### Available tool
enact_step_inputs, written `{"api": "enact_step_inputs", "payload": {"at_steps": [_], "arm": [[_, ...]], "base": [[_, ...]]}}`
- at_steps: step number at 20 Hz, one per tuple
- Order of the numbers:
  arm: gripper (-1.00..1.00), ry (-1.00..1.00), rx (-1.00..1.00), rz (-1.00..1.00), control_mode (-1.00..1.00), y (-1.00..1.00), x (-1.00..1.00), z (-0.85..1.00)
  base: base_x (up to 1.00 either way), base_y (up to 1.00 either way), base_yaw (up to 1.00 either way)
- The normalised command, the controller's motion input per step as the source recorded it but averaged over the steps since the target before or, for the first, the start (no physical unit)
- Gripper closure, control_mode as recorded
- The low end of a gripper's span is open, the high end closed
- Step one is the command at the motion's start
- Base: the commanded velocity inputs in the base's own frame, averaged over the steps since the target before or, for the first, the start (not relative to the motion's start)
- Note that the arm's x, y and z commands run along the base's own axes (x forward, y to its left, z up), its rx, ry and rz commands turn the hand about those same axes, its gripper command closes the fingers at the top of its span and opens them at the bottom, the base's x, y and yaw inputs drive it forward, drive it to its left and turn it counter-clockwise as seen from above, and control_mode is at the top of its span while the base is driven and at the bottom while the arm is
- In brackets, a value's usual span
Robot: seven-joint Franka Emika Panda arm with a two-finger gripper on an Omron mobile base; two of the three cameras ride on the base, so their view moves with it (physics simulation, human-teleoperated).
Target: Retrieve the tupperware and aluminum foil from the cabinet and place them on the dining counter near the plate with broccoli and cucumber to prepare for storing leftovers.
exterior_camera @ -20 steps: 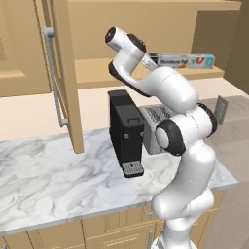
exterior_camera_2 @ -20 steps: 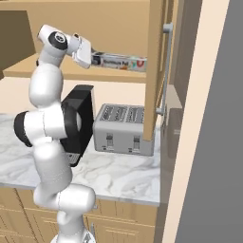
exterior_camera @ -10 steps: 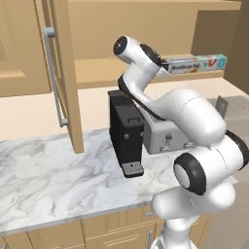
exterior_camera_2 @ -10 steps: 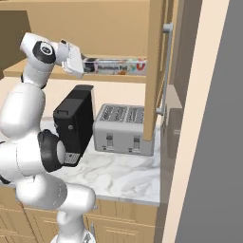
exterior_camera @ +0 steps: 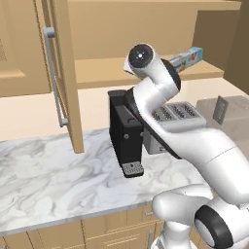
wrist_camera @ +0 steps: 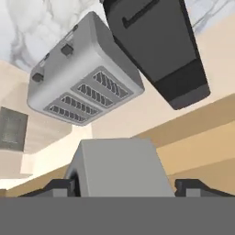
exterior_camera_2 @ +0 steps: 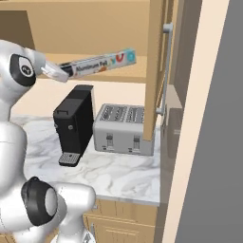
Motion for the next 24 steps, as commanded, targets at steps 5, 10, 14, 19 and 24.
{"api": "enact_step_inputs", "payload": {"at_steps": [5, 10, 14, 19, 24], "arm": [[1.0, 0.18, -0.03, 0.53, -1.0, 0.0, -1.0, 0.1], [1.0, 0.29, -0.11, 0.42, -1.0, 0.09, -1.0, 0.37], [1.0, 0.18, -0.05, 0.32, -1.0, -0.01, -1.0, 0.48], [1.0, 0.09, -0.02, 0.19, -1.0, -0.05, -1.0, 0.5], [1.0, 0.0, 0.0, 0.0, 1.0, 0.0, 0.0, 0.0]], "base": [[0.0, 0.0, 0.0], [0.0, 0.0, 0.0], [0.0, 0.0, 0.0], [0.0, 0.0, 0.0], [-1.0, 0.0, 0.12]]}}
